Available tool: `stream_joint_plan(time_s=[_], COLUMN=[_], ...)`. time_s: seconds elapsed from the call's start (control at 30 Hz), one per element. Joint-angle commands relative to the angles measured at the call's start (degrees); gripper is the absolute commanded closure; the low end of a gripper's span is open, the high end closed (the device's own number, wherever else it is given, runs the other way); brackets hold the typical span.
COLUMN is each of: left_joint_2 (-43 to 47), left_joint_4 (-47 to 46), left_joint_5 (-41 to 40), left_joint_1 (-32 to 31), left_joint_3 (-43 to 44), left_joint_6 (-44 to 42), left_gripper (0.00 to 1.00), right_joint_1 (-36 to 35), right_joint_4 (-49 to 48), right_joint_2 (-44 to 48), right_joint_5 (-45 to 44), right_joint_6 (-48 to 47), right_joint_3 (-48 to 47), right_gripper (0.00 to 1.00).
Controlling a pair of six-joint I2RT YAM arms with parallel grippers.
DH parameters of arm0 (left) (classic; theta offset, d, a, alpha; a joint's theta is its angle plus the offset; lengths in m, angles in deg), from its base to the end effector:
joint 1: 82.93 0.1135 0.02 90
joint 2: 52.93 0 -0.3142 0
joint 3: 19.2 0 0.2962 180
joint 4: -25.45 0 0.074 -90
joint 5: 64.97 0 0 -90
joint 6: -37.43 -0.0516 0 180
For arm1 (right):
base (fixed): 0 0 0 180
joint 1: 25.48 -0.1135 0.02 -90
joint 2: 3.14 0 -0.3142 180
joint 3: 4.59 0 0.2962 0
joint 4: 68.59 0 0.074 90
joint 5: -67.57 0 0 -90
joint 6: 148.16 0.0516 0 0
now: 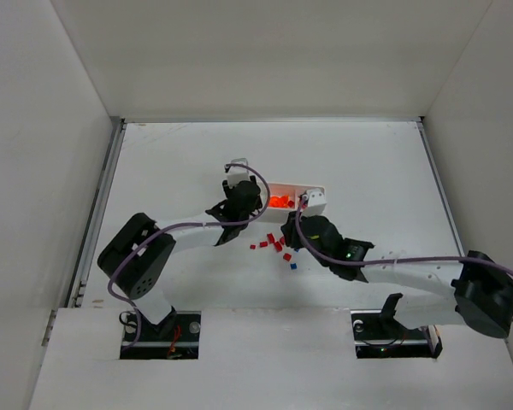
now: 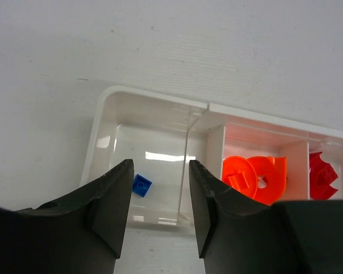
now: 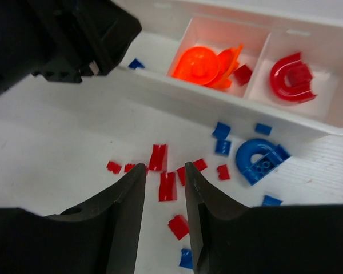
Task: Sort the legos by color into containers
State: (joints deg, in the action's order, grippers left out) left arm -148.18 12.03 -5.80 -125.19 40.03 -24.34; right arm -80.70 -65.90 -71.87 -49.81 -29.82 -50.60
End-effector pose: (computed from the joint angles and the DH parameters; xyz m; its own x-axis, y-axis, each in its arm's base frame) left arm 0.3120 -0.2478 0.2067 -0.3581 -0.2234 -0.9066 0.0657 0.9625 -0.2632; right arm 0.1835 0.2226 0.2405 -0.4492 0.0922 -0.8887 -0.3172 0.9134 0.2551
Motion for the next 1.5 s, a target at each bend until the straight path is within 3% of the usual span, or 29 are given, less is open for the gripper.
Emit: stream_joint_plan(time_s=[0.0,0.3,0.6,1.03,1.3,1.47], left_joint_2=[8.3,22.4,34.6,39.2,39.8,40.8], left_joint_4=[-2.6,-1.7,2.0,3.2,3.3,3.8], left_joint_5=[-0.2,0.0,-2.7,-3.9,-4.0,-4.0], left_joint_1=[0.1,-0.9,-3.0,-3.6,-3.7,-4.1], left_joint_3=[-2.7,-16.7,-26.5,-30.1,-30.7,-30.6], left_joint_6=[0.9,2.8,5.0,6.0,6.4,6.7], left_gripper=[0.59,0.59,0.59,0.58,0.58,0.58], right_joint_1=[-3.9,-11.6,-12.5,-11.5,-11.7,-12.1], right_joint_4=[-1.9,-8.9,-9.8,-12.6,-12.8,-12.8], right_joint_2=[-4.0,-19.1,-29.7,-36.0,-37.4,-32.4], right_joint_5=[-2.9,-2.7,-3.6,-7.5,-7.7,-10.2], right_joint_6=[0.9,5.6,6.1,7.0,7.2,6.7], right_joint_3=[-3.8,-6.1,-12.3,-14.3,-15.0,-13.4], right_gripper=[0.60,0.58,0.54,0.56,0.70,0.73])
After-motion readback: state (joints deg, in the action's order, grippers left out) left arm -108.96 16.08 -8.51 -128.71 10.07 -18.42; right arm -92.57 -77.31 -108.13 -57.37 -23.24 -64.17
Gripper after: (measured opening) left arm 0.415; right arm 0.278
